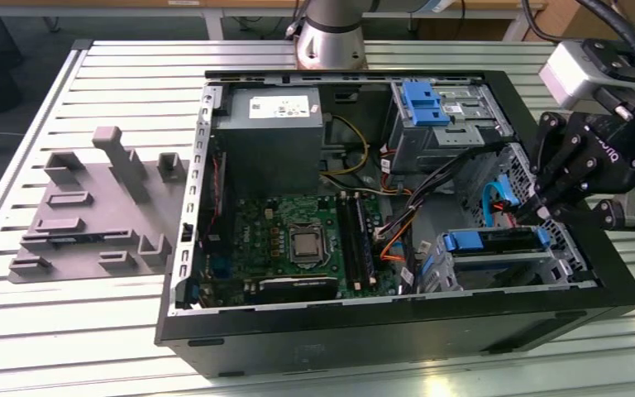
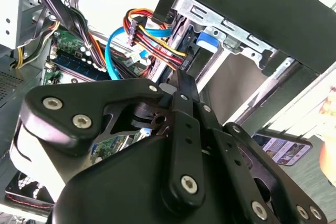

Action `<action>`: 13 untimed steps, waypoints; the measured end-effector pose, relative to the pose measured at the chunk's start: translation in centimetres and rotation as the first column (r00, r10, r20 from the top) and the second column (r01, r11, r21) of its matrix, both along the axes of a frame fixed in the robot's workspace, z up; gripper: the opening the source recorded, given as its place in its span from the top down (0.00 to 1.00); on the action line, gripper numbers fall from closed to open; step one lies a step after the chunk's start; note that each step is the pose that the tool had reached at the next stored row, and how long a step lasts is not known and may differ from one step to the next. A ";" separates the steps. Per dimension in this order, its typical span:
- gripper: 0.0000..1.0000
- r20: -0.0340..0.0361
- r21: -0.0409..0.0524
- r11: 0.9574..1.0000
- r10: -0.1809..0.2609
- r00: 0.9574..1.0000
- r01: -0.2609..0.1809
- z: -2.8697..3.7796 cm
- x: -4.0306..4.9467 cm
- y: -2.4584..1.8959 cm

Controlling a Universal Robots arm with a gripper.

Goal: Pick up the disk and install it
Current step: 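Insert the second disk wire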

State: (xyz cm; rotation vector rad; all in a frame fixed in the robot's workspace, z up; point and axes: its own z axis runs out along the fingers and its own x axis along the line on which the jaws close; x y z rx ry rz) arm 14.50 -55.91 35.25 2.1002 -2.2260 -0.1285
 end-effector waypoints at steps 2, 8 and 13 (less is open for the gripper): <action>0.89 0.006 0.000 1.000 0.000 1.000 0.000 0.23 0.00 0.01; 0.89 0.019 0.000 1.000 0.000 1.000 0.000 0.37 0.03 0.01; 0.89 0.020 -0.001 1.000 0.000 1.000 0.000 0.32 0.25 0.01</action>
